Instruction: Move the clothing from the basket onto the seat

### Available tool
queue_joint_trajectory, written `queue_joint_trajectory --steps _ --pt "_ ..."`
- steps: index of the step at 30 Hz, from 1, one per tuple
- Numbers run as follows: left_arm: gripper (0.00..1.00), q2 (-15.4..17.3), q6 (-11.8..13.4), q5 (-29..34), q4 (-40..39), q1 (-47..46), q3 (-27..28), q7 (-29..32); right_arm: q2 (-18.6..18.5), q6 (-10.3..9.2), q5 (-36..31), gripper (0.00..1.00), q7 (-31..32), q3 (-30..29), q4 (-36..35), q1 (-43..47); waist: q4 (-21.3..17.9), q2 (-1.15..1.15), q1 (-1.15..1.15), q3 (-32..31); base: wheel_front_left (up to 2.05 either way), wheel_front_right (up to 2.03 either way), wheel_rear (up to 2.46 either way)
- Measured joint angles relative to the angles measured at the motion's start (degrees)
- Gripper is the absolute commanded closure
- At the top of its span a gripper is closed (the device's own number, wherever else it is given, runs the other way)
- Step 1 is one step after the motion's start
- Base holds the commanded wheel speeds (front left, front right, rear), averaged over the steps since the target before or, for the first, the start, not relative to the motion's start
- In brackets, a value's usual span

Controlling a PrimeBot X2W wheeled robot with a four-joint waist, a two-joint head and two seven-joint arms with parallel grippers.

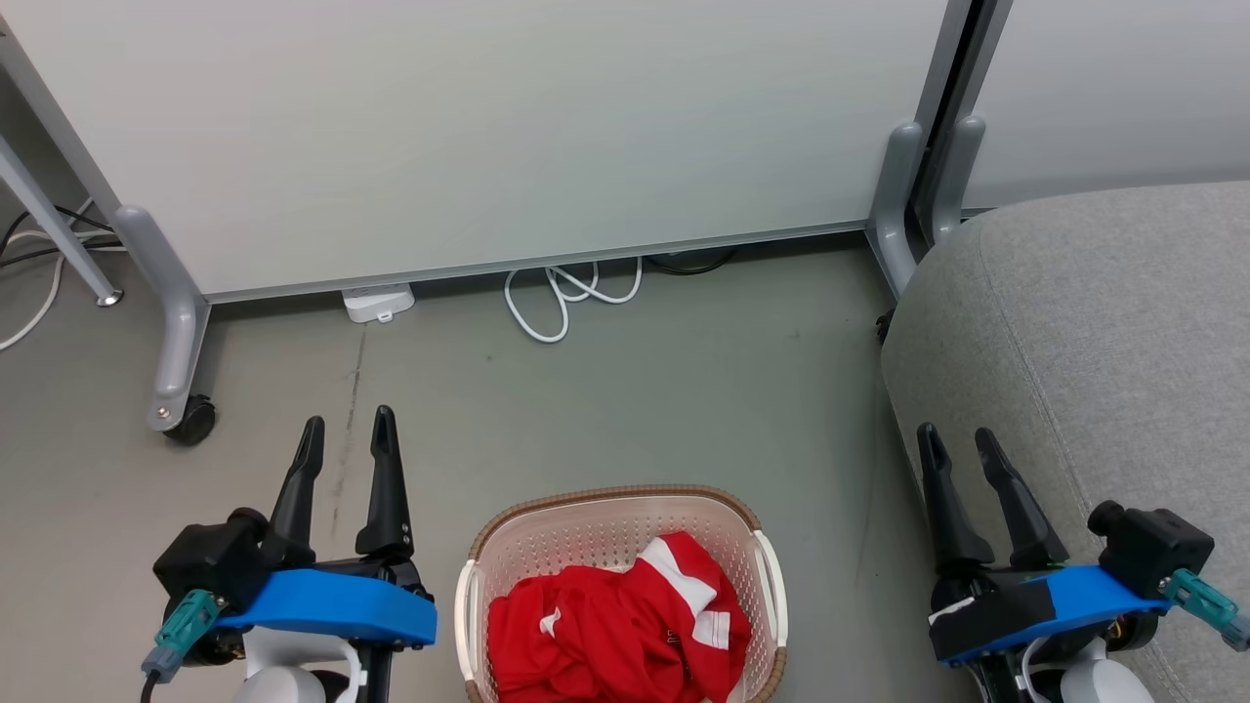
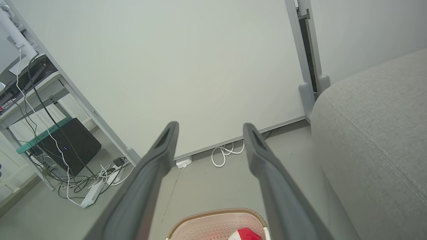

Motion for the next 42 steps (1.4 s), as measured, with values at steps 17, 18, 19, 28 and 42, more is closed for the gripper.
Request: queue_joint_trajectory --steps 17,18,19,28,42 --pt "0.00 0.1 0.5 9.0 -0.4 -0.6 -1.8 -2.2 -0.1 0.01 -8.7 0.00 -2.2 1.1 -0.2 -0.7 0.3 0.00 0.00 0.5 0.00 0.00 0.00" --pt "0.00 0.1 0.5 9.5 -0.4 -0.6 -1.8 -2.2 -0.1 0.01 -9.2 0.00 -2.3 1.1 -0.2 -0.7 0.4 0.00 0.00 0.5 0.00 0.00 0.00" --pt "0.00 0.1 0.5 10.0 -0.4 -0.6 -1.9 -2.4 -0.1 0.01 -9.7 0.00 -2.5 1.2 -0.3 -0.7 0.4 0.00 0.00 0.6 0.00 0.00 0.00" --pt "0.00 0.1 0.5 14.1 -0.4 -0.9 -2.3 -3.4 -0.1 0.02 -13.8 0.00 -3.5 1.8 -0.5 -0.9 0.5 0.00 0.00 0.9 0.00 0.00 0.00" --pt "0.00 0.1 0.4 19.9 -1.0 -1.1 -2.8 -4.8 -0.1 0.08 -19.4 0.00 -5.0 2.5 -0.4 -1.5 0.6 0.00 0.00 1.6 0.00 0.00 0.00"
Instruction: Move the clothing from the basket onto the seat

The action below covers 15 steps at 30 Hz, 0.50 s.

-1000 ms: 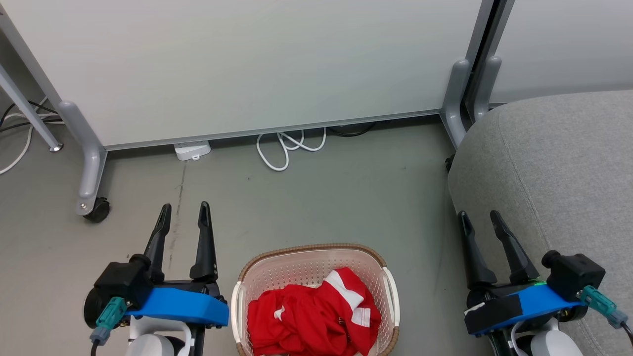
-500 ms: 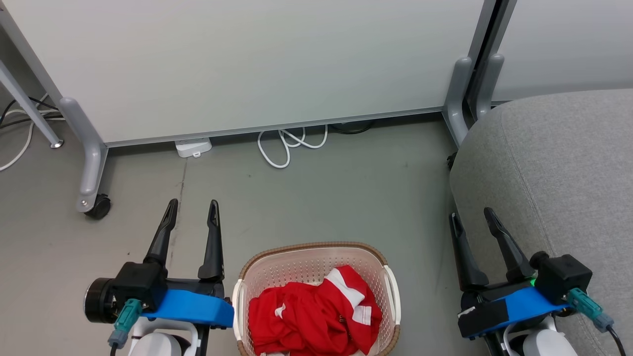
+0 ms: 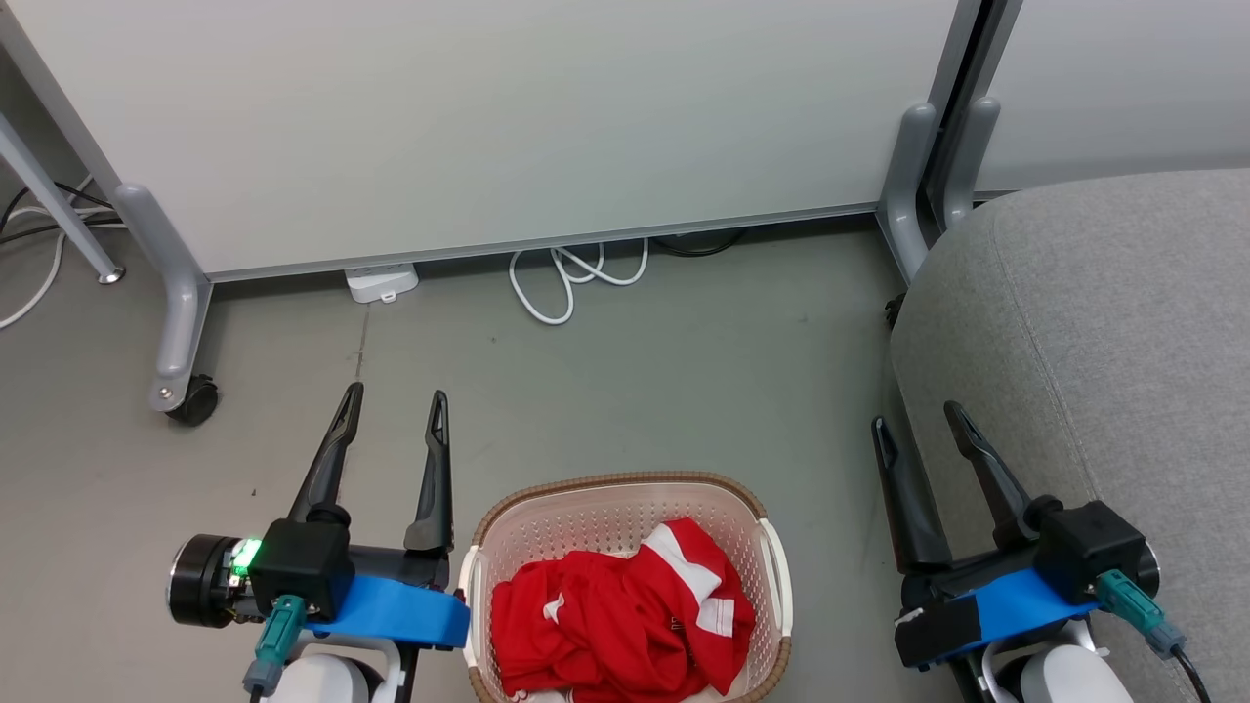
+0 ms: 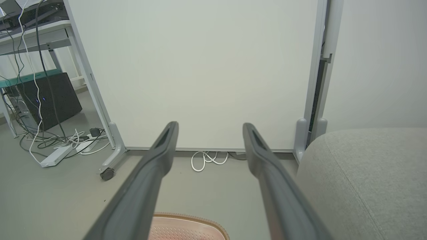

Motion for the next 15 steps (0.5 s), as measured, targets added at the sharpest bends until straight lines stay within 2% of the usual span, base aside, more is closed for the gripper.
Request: queue_joint_trajectory --steps 6,15 --pt "0.00 0.0 0.0 2.2 -0.2 0.0 -0.1 -0.6 0.0 0.01 -2.2 0.00 -0.5 0.2 0.0 -0.2 0.0 0.00 0.00 0.1 0.00 0.00 0.00" --pt "0.00 -0.1 -0.2 2.2 -0.2 0.0 0.1 -0.6 0.0 0.01 -2.2 0.00 -0.5 0.2 0.1 -0.2 0.1 0.00 0.00 0.3 0.00 0.00 0.00"
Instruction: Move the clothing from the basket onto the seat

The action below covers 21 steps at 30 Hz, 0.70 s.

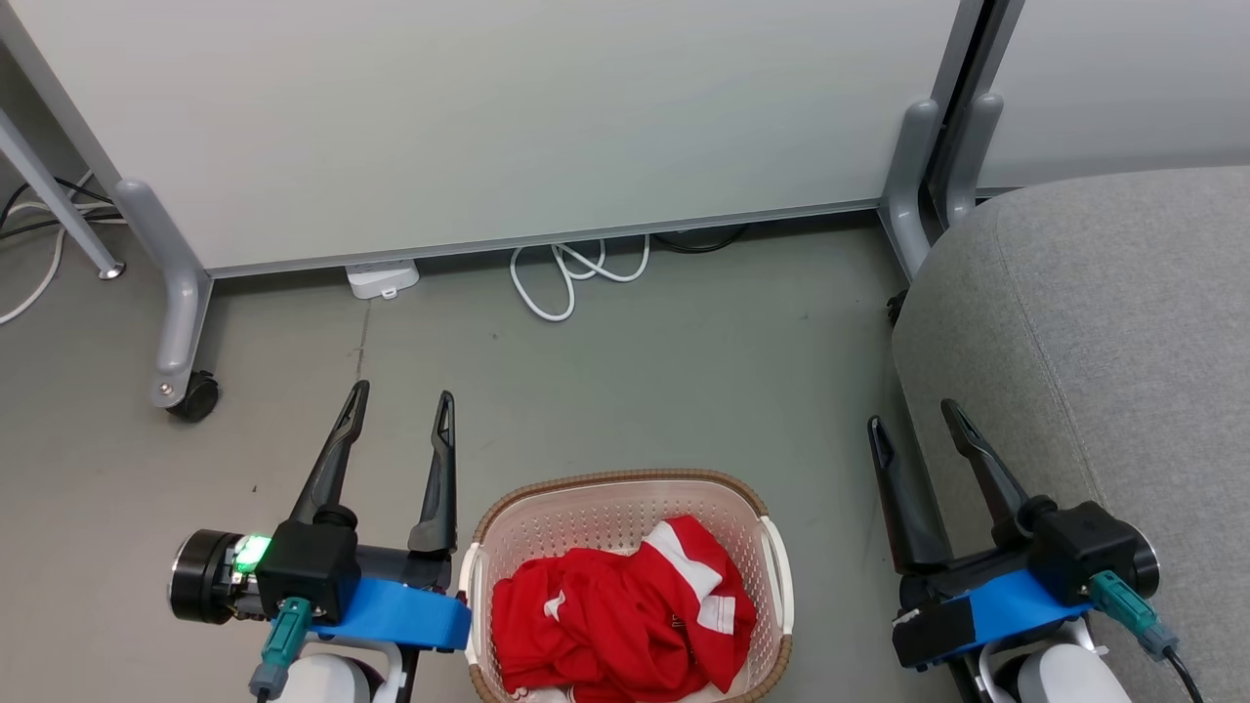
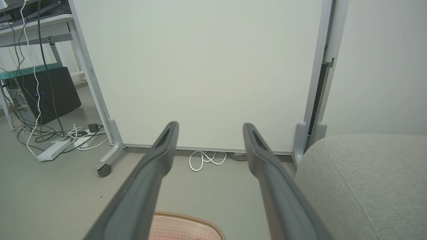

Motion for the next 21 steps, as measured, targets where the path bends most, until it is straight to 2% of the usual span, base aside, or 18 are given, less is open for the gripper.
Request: queue_joint_trajectory --steps 8,14,21 --pt "0.00 0.0 -0.4 -0.1 0.2 0.0 0.4 0.0 0.0 0.00 0.1 0.00 0.0 0.0 0.0 -0.1 -0.1 0.00 0.00 0.3 0.00 0.00 0.00" --pt "0.00 0.0 -1.8 -1.0 2.7 -2.8 -0.6 0.0 0.0 0.00 0.1 0.00 0.0 0.1 -0.5 -1.1 -0.6 0.00 0.00 1.6 0.00 0.00 0.00" --pt "0.00 2.5 -2.8 -0.4 7.8 -10.0 -4.4 -0.1 0.0 0.00 0.2 0.00 0.0 0.3 -2.3 -4.6 -2.1 0.00 0.00 5.5 0.00 0.00 0.00"
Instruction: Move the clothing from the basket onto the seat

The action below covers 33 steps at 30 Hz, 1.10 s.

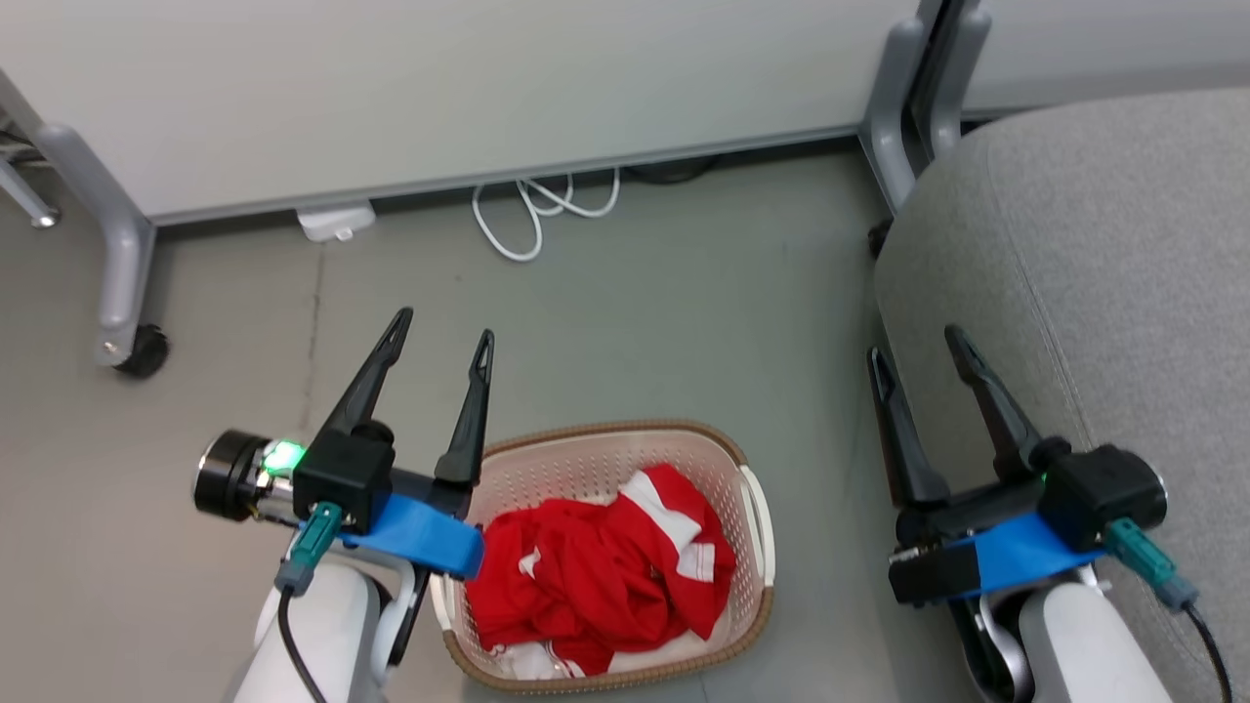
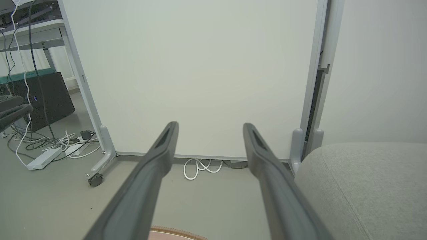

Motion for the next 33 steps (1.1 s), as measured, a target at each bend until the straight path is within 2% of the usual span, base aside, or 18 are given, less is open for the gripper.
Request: queue_joint_trajectory --steps 4,15,22,33 --pt "0.00 2.3 -0.2 0.0 3.9 -5.1 -3.7 0.0 0.0 0.00 -0.1 0.00 0.0 0.1 -1.4 -3.2 -1.4 0.00 0.00 3.7 0.00 0.00 0.00" --pt "0.00 8.8 -0.3 -4.0 15.4 -18.8 -20.9 0.0 0.0 0.00 -0.4 0.00 0.0 -0.9 -4.7 -10.4 -6.0 0.00 0.00 15.5 0.00 0.00 0.00" --pt "0.00 10.7 -0.3 -6.5 23.3 -25.4 -31.3 0.0 -0.1 0.00 0.1 0.00 0.0 -0.7 -6.2 -12.7 -8.3 0.00 0.00 22.4 0.00 0.00 0.00" --pt "0.00 11.6 -0.3 -12.0 38.8 -35.3 -49.5 0.0 -0.1 0.00 0.4 0.00 0.0 0.3 -8.2 -16.2 -10.7 0.00 0.00 31.4 0.00 0.00 0.00"
